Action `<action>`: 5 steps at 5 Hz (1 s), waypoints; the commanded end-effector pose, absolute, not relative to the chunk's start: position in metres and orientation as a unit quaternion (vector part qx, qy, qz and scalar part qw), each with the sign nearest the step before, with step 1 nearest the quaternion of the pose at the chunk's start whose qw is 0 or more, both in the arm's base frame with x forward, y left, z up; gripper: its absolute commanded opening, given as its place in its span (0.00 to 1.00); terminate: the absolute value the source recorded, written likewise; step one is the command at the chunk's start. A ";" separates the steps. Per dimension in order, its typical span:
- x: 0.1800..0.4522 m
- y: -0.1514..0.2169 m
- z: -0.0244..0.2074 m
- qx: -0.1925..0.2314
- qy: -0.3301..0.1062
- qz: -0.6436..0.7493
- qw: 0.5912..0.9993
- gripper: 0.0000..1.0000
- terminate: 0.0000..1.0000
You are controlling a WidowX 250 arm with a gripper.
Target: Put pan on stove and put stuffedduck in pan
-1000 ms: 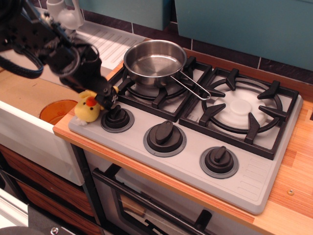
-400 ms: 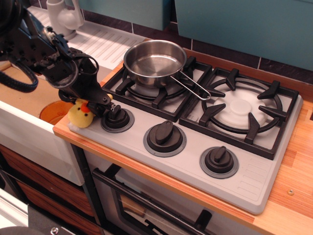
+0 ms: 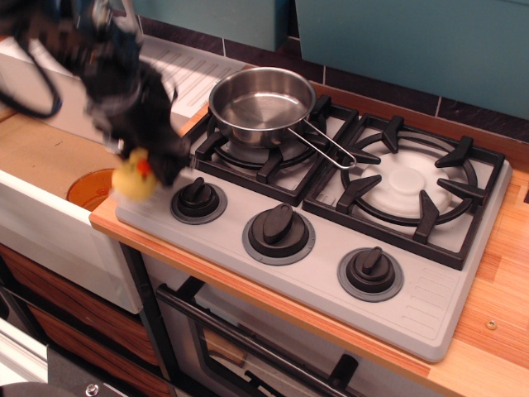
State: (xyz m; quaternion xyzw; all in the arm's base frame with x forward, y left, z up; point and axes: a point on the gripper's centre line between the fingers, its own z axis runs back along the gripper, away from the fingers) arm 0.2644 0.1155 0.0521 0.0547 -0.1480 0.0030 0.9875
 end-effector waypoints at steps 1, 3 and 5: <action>0.320 0.112 0.138 0.115 -0.144 0.012 0.983 0.00 0.00; 0.354 0.095 0.150 0.096 -0.119 0.017 0.988 0.00 0.00; 0.359 0.079 0.135 0.064 -0.130 0.031 0.989 0.00 0.00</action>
